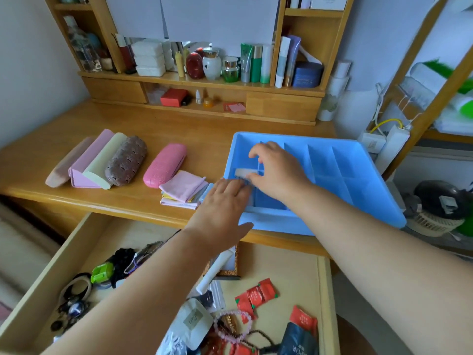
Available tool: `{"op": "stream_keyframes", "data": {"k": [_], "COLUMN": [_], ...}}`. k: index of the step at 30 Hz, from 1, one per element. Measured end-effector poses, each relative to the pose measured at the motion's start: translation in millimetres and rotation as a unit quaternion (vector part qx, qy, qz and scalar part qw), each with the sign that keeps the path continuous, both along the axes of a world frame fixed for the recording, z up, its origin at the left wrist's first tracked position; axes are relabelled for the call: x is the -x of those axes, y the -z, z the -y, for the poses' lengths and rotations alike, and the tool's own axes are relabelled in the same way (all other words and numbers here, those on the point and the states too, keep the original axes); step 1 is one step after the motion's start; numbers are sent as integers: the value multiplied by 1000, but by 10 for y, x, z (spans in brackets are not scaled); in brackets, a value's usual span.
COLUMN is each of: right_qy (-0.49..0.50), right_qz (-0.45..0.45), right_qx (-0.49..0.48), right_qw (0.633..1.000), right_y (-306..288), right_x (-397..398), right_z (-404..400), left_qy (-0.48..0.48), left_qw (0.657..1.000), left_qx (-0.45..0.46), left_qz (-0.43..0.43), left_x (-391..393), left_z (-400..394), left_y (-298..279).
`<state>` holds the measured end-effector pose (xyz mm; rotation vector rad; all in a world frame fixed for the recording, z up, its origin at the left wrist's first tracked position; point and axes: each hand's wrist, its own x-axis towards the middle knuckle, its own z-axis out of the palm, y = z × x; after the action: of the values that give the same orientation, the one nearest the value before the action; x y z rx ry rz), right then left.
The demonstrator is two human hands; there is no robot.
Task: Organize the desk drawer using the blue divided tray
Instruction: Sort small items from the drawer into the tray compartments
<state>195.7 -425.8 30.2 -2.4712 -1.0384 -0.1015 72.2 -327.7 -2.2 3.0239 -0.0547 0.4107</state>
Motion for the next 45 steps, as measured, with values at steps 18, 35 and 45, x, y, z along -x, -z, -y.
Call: {"op": "stream_keyframes", "data": {"k": [18, 35, 45], "right_qy": [4, 57, 16], "right_qz": [-238, -342, -273], "right_qx": [173, 117, 134], "right_qw": [956, 931, 953], "right_y": [1910, 1882, 1655], "right_x": [851, 892, 977], "right_z": [1064, 1091, 1322], "left_qy": [-249, -212, -182], "left_qw": [868, 883, 919], "left_qx": [253, 187, 257], "left_qz": [-348, -375, -238], "left_x": [522, 754, 561], "left_z": [670, 850, 741], "left_y": [1648, 1636, 1553]}}
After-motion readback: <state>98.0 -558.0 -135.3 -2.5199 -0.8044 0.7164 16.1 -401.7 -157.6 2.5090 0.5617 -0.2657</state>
